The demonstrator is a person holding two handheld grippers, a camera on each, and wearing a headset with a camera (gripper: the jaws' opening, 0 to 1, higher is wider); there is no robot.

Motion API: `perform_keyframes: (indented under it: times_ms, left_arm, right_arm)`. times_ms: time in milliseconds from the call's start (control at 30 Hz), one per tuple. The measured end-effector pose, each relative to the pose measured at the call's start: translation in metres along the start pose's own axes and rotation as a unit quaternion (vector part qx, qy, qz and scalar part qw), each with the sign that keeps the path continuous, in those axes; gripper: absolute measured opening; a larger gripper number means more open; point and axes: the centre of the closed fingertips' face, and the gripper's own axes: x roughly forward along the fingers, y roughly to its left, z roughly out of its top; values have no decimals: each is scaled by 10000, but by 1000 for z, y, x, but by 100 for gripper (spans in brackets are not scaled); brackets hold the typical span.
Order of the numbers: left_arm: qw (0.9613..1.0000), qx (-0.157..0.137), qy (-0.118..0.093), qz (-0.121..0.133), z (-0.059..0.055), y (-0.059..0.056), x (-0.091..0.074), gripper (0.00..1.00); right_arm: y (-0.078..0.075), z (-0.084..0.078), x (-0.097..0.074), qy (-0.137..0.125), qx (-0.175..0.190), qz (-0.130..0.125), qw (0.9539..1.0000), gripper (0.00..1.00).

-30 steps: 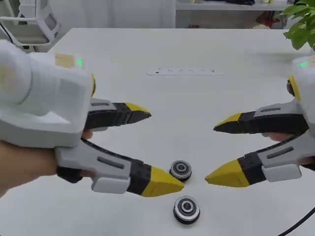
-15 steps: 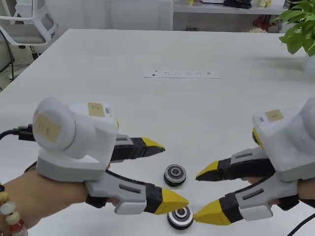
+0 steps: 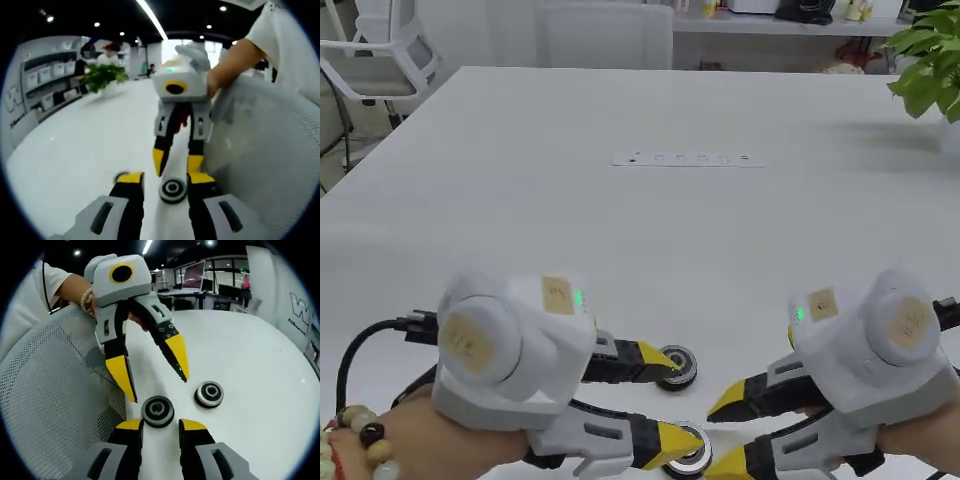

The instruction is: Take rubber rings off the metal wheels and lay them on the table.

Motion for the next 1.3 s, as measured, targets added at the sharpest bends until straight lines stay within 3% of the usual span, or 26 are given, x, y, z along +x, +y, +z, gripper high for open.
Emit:
perform_keyframes:
  times_ms: [133,233,467,733,900,1100,1300]
  left_arm:
    - [9996,-237,48,-177,-8,-6,7,28]
    - [9995,59,215,-201,-15,-9,11,24]
    - [9988,184,419,-162,-28,-8,17,18]
    - [9994,28,318,-127,-28,-8,17,14]
    - [9994,136,250,-175,-28,-6,17,13]
    - [9996,105,177,-207,-27,-4,18,13]
    - [9996,129,154,-179,-28,-2,18,13]
  right_arm:
    - [2,-3,2,-1,58,59,10000,21]
    - [3,-5,3,42,61,85,9999,19]
    - [3,-6,4,33,120,101,9999,17]
    - [0,-5,3,1,45,49,10000,14]
    - [-1,-5,3,-17,103,39,9999,13]
    - [-3,0,7,-151,102,-24,9998,23]
    - [-4,-2,7,-93,-60,-34,9999,19]
